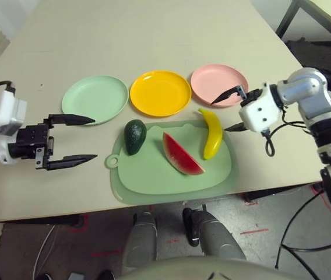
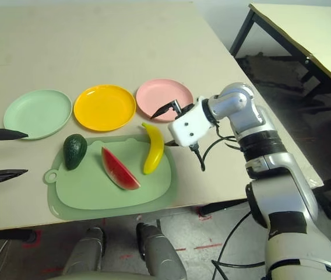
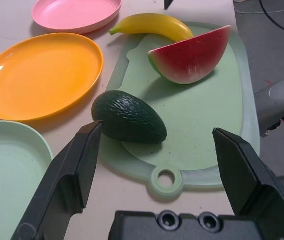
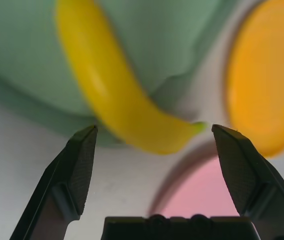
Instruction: Place the fruits into color-matched plates.
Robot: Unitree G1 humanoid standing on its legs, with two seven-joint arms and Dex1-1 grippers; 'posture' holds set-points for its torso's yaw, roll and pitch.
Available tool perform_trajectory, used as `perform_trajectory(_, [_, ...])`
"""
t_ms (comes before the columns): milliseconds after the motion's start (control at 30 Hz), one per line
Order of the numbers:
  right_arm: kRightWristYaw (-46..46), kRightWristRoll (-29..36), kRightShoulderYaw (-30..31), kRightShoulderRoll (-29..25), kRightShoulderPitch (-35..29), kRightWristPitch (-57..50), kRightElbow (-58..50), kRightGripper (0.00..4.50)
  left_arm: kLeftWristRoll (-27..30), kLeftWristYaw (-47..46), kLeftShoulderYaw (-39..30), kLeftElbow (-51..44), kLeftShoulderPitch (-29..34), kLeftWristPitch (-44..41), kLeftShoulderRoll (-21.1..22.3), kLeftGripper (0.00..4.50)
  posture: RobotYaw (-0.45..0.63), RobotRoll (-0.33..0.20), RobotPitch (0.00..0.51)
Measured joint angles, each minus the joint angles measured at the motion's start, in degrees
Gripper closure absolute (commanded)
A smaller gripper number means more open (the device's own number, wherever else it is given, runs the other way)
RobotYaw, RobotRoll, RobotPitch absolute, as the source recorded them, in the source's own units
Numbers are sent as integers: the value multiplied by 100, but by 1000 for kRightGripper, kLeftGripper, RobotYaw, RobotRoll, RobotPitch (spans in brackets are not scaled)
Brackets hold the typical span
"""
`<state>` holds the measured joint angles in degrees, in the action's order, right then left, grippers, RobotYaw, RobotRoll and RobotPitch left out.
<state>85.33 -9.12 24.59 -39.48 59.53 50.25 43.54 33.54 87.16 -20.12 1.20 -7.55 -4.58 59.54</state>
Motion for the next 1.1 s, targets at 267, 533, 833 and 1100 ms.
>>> perform_trajectory(267, [-223,-495,288,253,274,443,676,20,56,-110,-150,-152,219,-21,-1,0,114,0,189])
perform_trajectory(533, [-931,-906,347,613,506,652,990,20,53,-185,-149,-241,222,-13,-37,0,113,0,186])
perform_trajectory(833, [-302,-540,448,442,131,664,735,2288,34,-198,-139,-195,95,92,-70,0,109,0,179])
perform_trajectory(1100, [-49,-288,449,330,-61,550,447,2875,-30,-194,-116,-108,13,187,-82,0,101,0,177])
